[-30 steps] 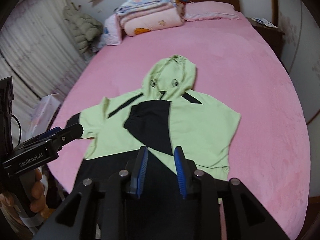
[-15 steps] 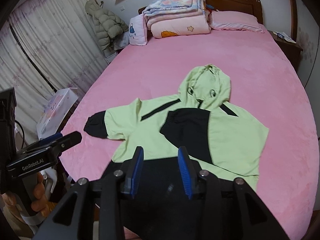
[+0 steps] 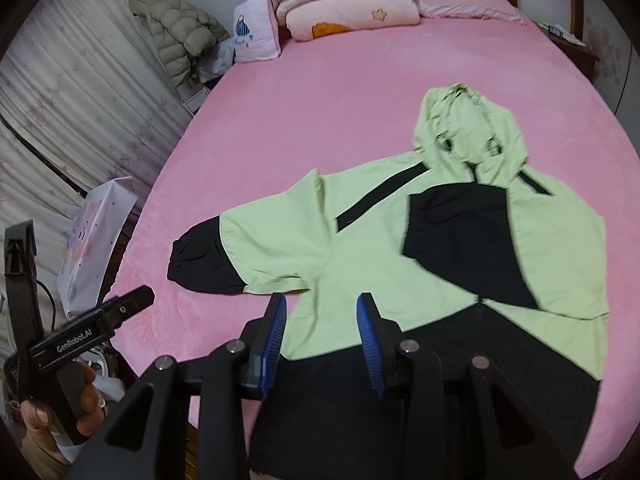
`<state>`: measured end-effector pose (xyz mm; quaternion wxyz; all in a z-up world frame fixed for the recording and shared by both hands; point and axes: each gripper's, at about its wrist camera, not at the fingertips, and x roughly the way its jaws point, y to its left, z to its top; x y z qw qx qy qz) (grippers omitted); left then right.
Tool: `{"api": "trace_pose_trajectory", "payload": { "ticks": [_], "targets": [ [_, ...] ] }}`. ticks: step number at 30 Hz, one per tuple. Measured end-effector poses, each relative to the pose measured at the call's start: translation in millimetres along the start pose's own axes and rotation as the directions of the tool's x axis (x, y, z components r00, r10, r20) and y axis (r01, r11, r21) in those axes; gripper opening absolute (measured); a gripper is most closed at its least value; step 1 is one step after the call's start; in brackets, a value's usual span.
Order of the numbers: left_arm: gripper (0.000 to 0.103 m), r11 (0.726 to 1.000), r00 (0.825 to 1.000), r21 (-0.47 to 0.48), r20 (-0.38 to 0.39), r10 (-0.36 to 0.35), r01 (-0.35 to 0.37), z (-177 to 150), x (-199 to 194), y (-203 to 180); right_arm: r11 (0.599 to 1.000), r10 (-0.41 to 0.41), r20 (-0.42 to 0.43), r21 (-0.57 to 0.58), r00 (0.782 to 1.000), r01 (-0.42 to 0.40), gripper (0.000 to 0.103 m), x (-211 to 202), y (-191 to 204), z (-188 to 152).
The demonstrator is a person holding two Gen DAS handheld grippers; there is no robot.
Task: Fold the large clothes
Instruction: 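Move the left gripper to the other sleeve's black cuff and grasp it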
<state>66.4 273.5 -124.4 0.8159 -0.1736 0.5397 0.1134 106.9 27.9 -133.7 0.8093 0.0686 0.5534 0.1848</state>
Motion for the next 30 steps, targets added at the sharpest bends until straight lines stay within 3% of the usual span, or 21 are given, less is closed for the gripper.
{"api": "trace_pose_trajectory", "payload": {
  "ticks": [9, 14, 17, 20, 27, 30],
  "targets": [
    [0.089, 0.985, 0.997, -0.17, -0.072, -0.004, -0.009, 19.8, 93.8, 88.3, 0.998, -0.017, -0.078, -0.053, 0.997, 0.013, 0.037, 86.4, 49.8, 10.9],
    [0.089, 0.956, 0.997, -0.293, -0.067, -0.044, 0.022, 29.7, 149.7, 119.7, 0.998, -0.021, -0.11, -0.067, 0.994, 0.014, 0.037, 123.5, 59.9, 16.2],
    [0.089, 0.916, 0.996, -0.399, -0.051, -0.067, 0.041, 33.5, 179.6, 142.9, 0.997, -0.019, -0.127, -0.077, 0.992, 0.009, 0.037, 140.1, 64.1, 16.9],
    [0.089, 0.859, 0.996, -0.51, -0.044, -0.082, 0.048, 31.4, 206.0, 168.3, 0.996, -0.019, -0.137, -0.087, 0.99, 0.007, 0.037, 153.4, 67.6, 16.2],
    [0.089, 0.76, 0.993, -0.646, -0.035, -0.112, 0.063, 13.9, 243.0, 202.8, 0.998, -0.015, -0.16, -0.058, 0.987, 0.005, 0.037, 166.4, 60.6, 13.4],
    [0.089, 0.736, 0.991, -0.672, -0.012, -0.131, 0.089, 10.8, 254.2, 208.8, 0.999, -0.02, -0.169, -0.038, 0.985, 0.014, 0.037, 167.7, 54.0, 10.7]
  ]
}}
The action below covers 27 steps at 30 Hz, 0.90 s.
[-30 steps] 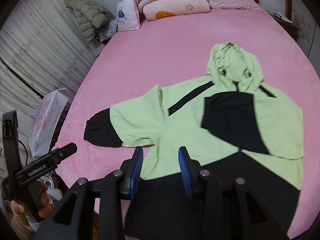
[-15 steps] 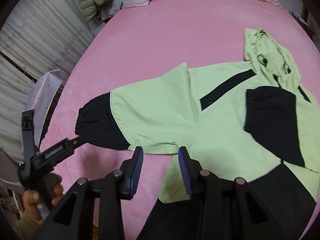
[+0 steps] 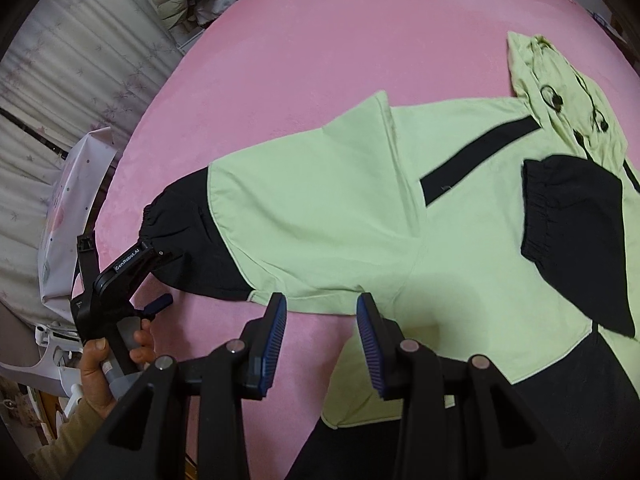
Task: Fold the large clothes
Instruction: 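Move the left gripper to the other sleeve's black cuff and grasp it, then fold the held sleeve across the jacket body and open the left gripper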
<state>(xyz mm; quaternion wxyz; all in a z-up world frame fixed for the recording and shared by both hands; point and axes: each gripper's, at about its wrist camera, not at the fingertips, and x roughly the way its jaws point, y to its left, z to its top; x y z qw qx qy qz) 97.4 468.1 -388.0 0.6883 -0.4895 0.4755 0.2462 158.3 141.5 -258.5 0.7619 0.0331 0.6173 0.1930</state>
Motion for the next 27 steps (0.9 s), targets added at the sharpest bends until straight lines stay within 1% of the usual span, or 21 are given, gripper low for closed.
{"api": "trace_pose_trajectory", "payload": {
  "ticks": [2, 3, 4, 5, 6, 7, 8, 9, 12, 13, 14, 16, 17, 18, 20, 21, 23, 25, 27],
  "targets": [
    [0.088, 1.0, 1.0, -0.011, 0.016, -0.01, 0.01, 2.0, 4.7, -1.1, 1.0, -0.008, -0.007, 0.017, 1.0, 0.008, 0.037, 0.0, -5.8, -3.2],
    [0.081, 1.0, 1.0, -0.01, 0.026, -0.005, 0.005, 2.9, 6.1, -3.4, 1.0, -0.01, -0.009, 0.024, 1.0, 0.01, 0.037, -0.2, -8.2, -4.4],
    [0.062, 1.0, 0.999, 0.001, 0.038, 0.009, -0.009, 3.9, 7.2, -7.2, 0.999, -0.013, -0.011, 0.031, 1.0, 0.013, 0.037, -0.5, -10.6, -6.0],
    [0.048, 1.0, 0.999, 0.022, 0.047, 0.02, -0.021, 5.3, 8.5, -12.3, 0.999, -0.015, -0.012, 0.035, 1.0, 0.015, 0.037, -0.7, -13.0, -7.3],
    [0.016, 0.999, 0.998, 0.036, 0.05, 0.024, -0.026, 6.6, 9.9, -15.2, 0.999, -0.018, -0.013, 0.04, 1.0, 0.019, 0.037, -0.8, -15.6, -8.8],
    [0.005, 0.999, 0.999, 0.046, 0.043, 0.005, -0.007, 8.4, 11.2, -18.4, 0.999, -0.021, -0.014, 0.046, 1.0, 0.022, 0.037, -1.0, -18.3, -9.6],
    [0.005, 0.999, 0.999, 0.043, 0.041, -0.002, 0.0, 9.3, 11.4, -22.0, 0.998, -0.021, -0.015, 0.056, 1.0, 0.022, 0.037, -1.6, -21.3, -10.9],
    [0.004, 0.999, 0.999, 0.046, 0.051, 0.007, -0.009, 8.7, 10.0, -25.2, 0.998, -0.02, -0.015, 0.062, 1.0, 0.021, 0.037, -2.1, -23.9, -11.2],
    [0.003, 0.991, 0.995, 0.133, 0.102, 0.003, -0.017, 1.6, -10.3, -55.4, 0.997, -0.017, -0.003, 0.078, 1.0, 0.017, 0.037, -7.6, -30.8, -13.5],
    [0.003, 0.984, 0.992, 0.177, 0.122, -0.01, -0.012, -1.4, -22.9, -70.3, 0.997, -0.017, 0.0, 0.081, 1.0, 0.017, 0.037, -9.4, -32.8, -13.9],
    [0.003, 0.97, 0.988, 0.241, 0.147, -0.039, 0.003, -10.3, -36.2, -90.5, 0.996, -0.015, 0.006, 0.086, 1.0, 0.015, 0.037, -12.9, -36.2, -15.0],
    [0.003, 0.942, 0.982, 0.336, 0.167, -0.083, 0.022, -27.1, -54.1, -122.1, 0.995, -0.016, 0.015, 0.095, 1.0, 0.014, 0.037, -17.9, -41.7, -16.6],
    [0.003, 0.913, 0.978, 0.404, 0.167, -0.127, 0.049, -42.9, -66.1, -146.4, 0.994, -0.016, 0.023, 0.106, 1.0, 0.014, 0.037, -22.6, -47.9, -18.0],
    [0.003, 0.894, 0.976, 0.443, 0.159, -0.151, 0.067, -53.0, -72.2, -160.6, 0.993, -0.017, 0.031, 0.115, 0.999, 0.014, 0.037, -26.6, -53.6, -19.1],
    [0.003, 0.831, 0.969, 0.542, 0.114, -0.221, 0.125, -86.3, -82.8, -201.4, 0.99, -0.022, 0.05, 0.138, 0.999, 0.015, 0.037, -34.9, -67.5, -21.3],
    [0.003, 0.809, 0.967, 0.569, 0.09, -0.24, 0.148, -99.3, -83.7, -215.8, 0.988, -0.025, 0.058, 0.152, 0.998, 0.016, 0.037, -39.1, -75.6, -22.7],
    [0.004, 0.75, 0.958, 0.623, 0.007, -0.287, 0.22, -137.8, -81.2, -251.2, 0.983, -0.035, 0.077, 0.18, 0.996, 0.021, 0.037, -47.4, -94.8, -25.2],
    [0.004, 0.71, 0.948, 0.648, -0.063, -0.311, 0.275, -172.4, -73.8, -282.1, 0.978, -0.048, 0.09, 0.204, 0.995, 0.029, 0.037, -55.3, -113.7, -29.4],
    [0.004, 0.68, 0.945, 0.667, -0.122, -0.303, 0.305, -206.8, -62.1, -301.8, 0.971, -0.072, 0.102, 0.235, 0.992, 0.046, 0.037, -64.7, -139.4, -32.3]
  ]
}}
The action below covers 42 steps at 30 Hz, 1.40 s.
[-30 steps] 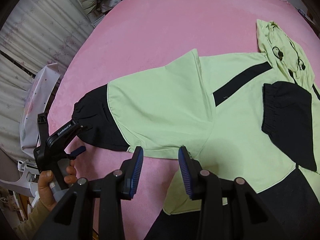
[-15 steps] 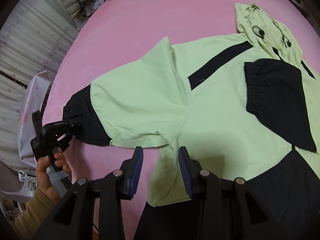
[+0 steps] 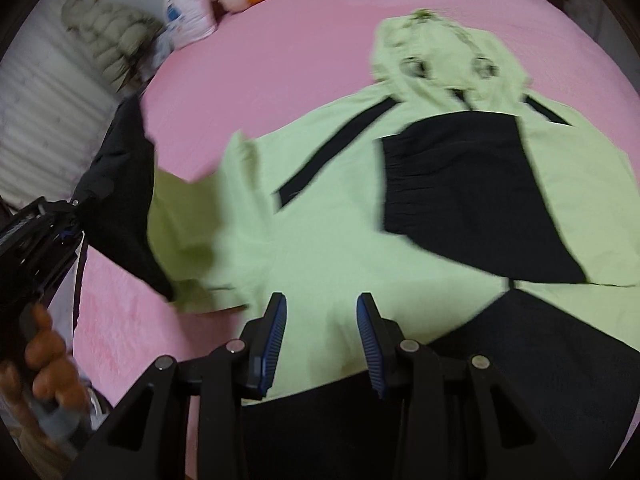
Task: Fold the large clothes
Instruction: 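Fold the held sleeve across the jacket body and open the left gripper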
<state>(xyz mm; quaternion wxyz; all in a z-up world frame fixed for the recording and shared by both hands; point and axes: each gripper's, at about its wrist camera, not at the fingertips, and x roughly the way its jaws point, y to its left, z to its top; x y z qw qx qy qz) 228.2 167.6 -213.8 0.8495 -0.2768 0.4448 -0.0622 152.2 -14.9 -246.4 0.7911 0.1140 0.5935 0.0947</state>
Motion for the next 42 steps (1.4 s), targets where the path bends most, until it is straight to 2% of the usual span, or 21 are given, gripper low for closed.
{"api": "trace_pose_trajectory", "payload": {
  "ticks": [4, 8, 11, 14, 17, 18, 19, 20, 21, 22, 25, 29, 31, 33, 35, 37, 39, 42],
  "targets": [
    [0.004, 1.0, 0.991, 0.026, -0.134, -0.01, 0.013, -37.5, 58.1, -43.1, 0.998, -0.048, 0.018, 0.05, 0.999, 0.047, 0.037, -12.5, -51.2, 3.9],
    [0.004, 0.996, 0.957, 0.06, -0.279, 0.077, -0.062, -82.3, 121.7, -57.9, 0.994, -0.099, 0.009, 0.048, 0.995, 0.098, 0.037, -16.0, -87.7, 5.0],
    [0.004, 0.992, 0.948, 0.077, -0.296, 0.119, -0.1, -100.3, 128.0, -50.7, 0.993, -0.106, 0.006, 0.057, 0.994, 0.106, 0.037, -18.1, -108.1, 5.7],
    [0.004, 0.993, 0.965, 0.099, -0.246, 0.09, -0.067, -103.6, 125.7, -72.3, 0.993, -0.099, 0.022, 0.069, 0.995, 0.097, 0.037, -21.7, -122.4, 5.8],
    [0.005, 0.986, 0.969, 0.162, -0.238, 0.074, -0.035, -106.2, 124.5, -95.2, 0.993, -0.089, 0.025, 0.082, 0.996, 0.086, 0.037, -21.7, -130.9, 7.2],
    [0.011, 0.983, 0.964, 0.18, -0.256, 0.076, -0.03, -108.8, 126.9, -101.6, 0.993, -0.084, 0.023, 0.083, 0.996, 0.082, 0.037, -22.6, -132.3, 7.3],
    [0.024, 0.981, 0.957, 0.19, -0.278, 0.087, -0.034, -113.6, 134.0, -107.5, 0.994, -0.081, 0.021, 0.082, 0.996, 0.079, 0.037, -23.2, -133.5, 7.8],
    [0.03, 0.98, 0.951, 0.194, -0.295, 0.094, -0.037, -114.3, 138.6, -112.2, 0.994, -0.079, 0.019, 0.077, 0.997, 0.077, 0.037, -23.4, -134.1, 8.6],
    [0.041, 0.98, 0.944, 0.195, -0.313, 0.1, -0.04, -118.8, 142.2, -113.9, 0.995, -0.076, 0.018, 0.069, 0.997, 0.074, 0.037, -23.9, -134.7, 10.3],
    [0.05, 0.98, 0.942, 0.192, -0.319, 0.103, -0.042, -124.0, 139.9, -111.6, 0.996, -0.071, 0.016, 0.061, 0.997, 0.07, 0.037, -24.2, -134.9, 12.1],
    [0.063, 0.983, 0.944, 0.18, -0.316, 0.091, -0.035, -125.8, 126.1, -112.2, 0.997, -0.057, 0.009, 0.042, 0.998, 0.057, 0.037, -23.5, -136.5, 17.5],
    [0.067, 0.977, 0.954, 0.213, -0.289, 0.081, -0.018, -126.2, 84.4, -108.4, 0.999, -0.031, 0.011, 0.038, 0.999, 0.031, 0.037, -20.9, -133.2, 27.8],
    [0.069, 0.971, 0.96, 0.235, -0.262, 0.096, -0.033, -124.4, 57.5, -101.2, 1.0, -0.014, 0.021, 0.019, 1.0, 0.014, 0.038, -19.4, -123.4, 35.8],
    [0.07, 0.967, 0.965, 0.243, -0.23, 0.13, -0.072, -121.7, 30.2, -86.4, 1.0, 0.002, 0.028, -0.008, 1.0, -0.002, 0.041, -17.6, -111.2, 41.5],
    [0.07, 0.964, 0.962, 0.225, -0.197, 0.187, -0.141, -119.4, 12.4, -66.4, 0.999, 0.02, 0.037, -0.049, 0.999, -0.018, 0.048, -14.6, -93.1, 47.8],
    [0.07, 0.961, 0.957, 0.198, -0.18, 0.229, -0.193, -116.3, 7.9, -47.3, 0.993, 0.026, 0.048, -0.115, 0.998, -0.021, 0.052, -7.9, -68.8, 52.6],
    [0.07, 0.954, 0.944, 0.165, -0.181, 0.277, -0.249, -112.1, 10.0, -26.6, 0.984, 0.029, 0.052, -0.175, 0.998, -0.02, 0.053, 0.3, -48.5, 54.3],
    [0.07, 0.948, 0.934, 0.119, -0.175, 0.313, -0.296, -103.7, 22.1, -1.8, 0.964, 0.003, 0.045, -0.265, 0.999, 0.009, 0.054, 21.0, -21.1, 54.2]
  ]
}}
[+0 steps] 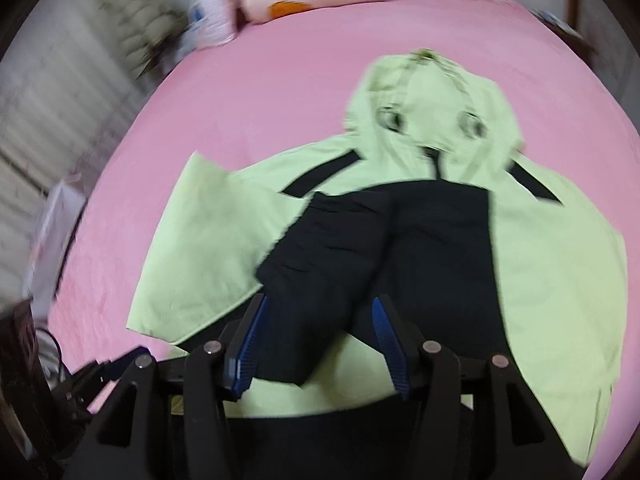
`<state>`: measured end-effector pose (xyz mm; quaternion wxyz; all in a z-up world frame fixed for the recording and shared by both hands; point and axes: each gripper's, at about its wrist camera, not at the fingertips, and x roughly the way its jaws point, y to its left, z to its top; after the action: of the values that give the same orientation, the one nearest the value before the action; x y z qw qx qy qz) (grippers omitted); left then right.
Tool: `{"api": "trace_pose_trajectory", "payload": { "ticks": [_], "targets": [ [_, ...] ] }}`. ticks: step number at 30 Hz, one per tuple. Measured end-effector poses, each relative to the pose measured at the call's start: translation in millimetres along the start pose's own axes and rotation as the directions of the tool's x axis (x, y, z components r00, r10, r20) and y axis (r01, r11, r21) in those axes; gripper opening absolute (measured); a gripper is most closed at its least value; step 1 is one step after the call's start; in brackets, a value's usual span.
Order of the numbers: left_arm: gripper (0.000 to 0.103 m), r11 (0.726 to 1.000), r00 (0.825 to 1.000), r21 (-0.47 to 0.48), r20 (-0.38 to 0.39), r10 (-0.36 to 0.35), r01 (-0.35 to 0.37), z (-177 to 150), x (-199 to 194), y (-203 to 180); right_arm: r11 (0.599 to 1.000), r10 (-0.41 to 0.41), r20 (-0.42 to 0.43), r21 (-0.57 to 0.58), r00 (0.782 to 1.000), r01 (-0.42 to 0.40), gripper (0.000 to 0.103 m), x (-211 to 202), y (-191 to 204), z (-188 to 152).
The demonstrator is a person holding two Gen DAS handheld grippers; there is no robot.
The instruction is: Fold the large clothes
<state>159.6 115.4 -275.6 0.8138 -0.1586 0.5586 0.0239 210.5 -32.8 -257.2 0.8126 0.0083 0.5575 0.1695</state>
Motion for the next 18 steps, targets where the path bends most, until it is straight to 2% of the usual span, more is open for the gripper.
{"api": "trace_pose_trajectory", "payload": {
  "ticks": [5, 8, 12, 15, 18],
  "targets": [
    [0.07, 1.0, 1.0, -0.02, -0.009, -0.002, 0.001, 11.1, 20.0, 16.6, 0.982, -0.095, -0.04, -0.166, 0.995, 0.087, 0.054, 44.6, 30.5, 0.5],
    [0.07, 1.0, 1.0, -0.006, -0.014, -0.008, 0.008, 13.7, 27.2, 20.1, 0.957, -0.176, -0.067, -0.246, 0.982, 0.154, 0.054, 71.3, 38.8, -2.2],
    [0.07, 1.0, 1.0, 0.008, -0.016, -0.014, 0.014, 11.6, 29.0, 22.8, 0.933, -0.232, -0.089, -0.3, 0.969, 0.196, 0.054, 90.9, 45.0, -4.4],
    [0.07, 1.0, 1.0, 0.007, -0.019, -0.017, 0.017, 10.7, 30.7, 22.8, 0.929, -0.24, -0.085, -0.31, 0.967, 0.203, 0.054, 94.5, 50.6, -4.5],
    [0.07, 1.0, 1.0, 0.006, -0.026, -0.014, 0.014, 11.2, 37.2, 18.9, 0.912, -0.28, -0.081, -0.334, 0.957, 0.238, 0.061, 103.5, 57.8, -6.3]
  ]
}}
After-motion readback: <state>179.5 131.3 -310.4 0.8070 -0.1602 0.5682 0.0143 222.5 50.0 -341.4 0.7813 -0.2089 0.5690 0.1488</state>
